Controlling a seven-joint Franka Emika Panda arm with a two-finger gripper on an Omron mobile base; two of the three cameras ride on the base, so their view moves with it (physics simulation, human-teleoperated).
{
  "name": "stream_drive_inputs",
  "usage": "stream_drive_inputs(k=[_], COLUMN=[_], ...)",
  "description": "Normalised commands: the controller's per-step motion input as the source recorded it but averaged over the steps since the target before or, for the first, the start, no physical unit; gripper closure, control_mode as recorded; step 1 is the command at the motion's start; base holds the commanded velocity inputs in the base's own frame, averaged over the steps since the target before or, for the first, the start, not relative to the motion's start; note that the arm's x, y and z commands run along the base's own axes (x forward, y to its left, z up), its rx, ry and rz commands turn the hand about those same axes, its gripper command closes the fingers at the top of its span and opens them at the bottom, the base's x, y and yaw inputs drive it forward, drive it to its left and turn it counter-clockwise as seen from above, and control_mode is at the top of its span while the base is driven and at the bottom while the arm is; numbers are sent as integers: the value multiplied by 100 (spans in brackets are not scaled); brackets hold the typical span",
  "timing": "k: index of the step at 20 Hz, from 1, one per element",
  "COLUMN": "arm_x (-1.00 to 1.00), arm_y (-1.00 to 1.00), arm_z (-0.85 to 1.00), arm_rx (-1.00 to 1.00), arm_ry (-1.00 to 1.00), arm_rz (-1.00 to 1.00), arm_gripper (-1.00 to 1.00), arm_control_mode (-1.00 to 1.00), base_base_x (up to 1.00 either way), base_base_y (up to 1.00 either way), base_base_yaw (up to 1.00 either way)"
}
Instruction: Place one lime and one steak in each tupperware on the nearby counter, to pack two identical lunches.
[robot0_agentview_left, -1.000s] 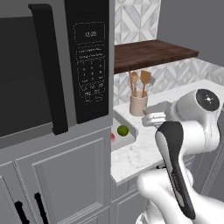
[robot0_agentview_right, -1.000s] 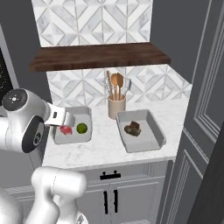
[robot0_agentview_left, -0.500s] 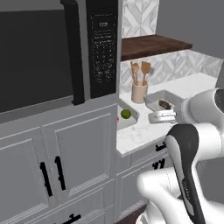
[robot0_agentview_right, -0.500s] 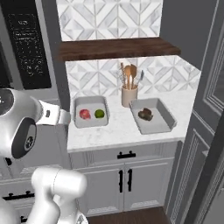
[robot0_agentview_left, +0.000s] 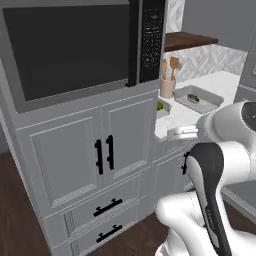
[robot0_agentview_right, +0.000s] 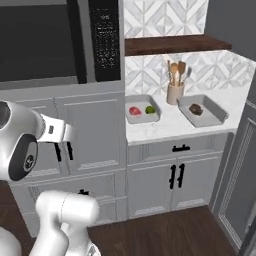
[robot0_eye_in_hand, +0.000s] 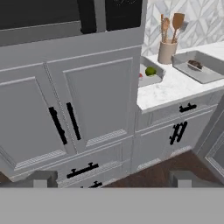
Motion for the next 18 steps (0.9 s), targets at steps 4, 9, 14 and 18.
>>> stream_drive_inputs(k=[4,9,14,18], arm_x=[0,0,0,0], arm_y=[0,0,0,0], arm_z=[0,0,0,0], arm_rx=[0,0,0,0], arm_ry=[0,0,0,0], arm_rz=[0,0,0,0], arm_gripper=[-100,-100,-100,-100], arm_control_mode=[100,100,100,100], base_base_x=[-100,-79,-29,-3], base_base_y=[1,-1,-32,-49], base_base_yaw=[-58,-75,-69,-64])
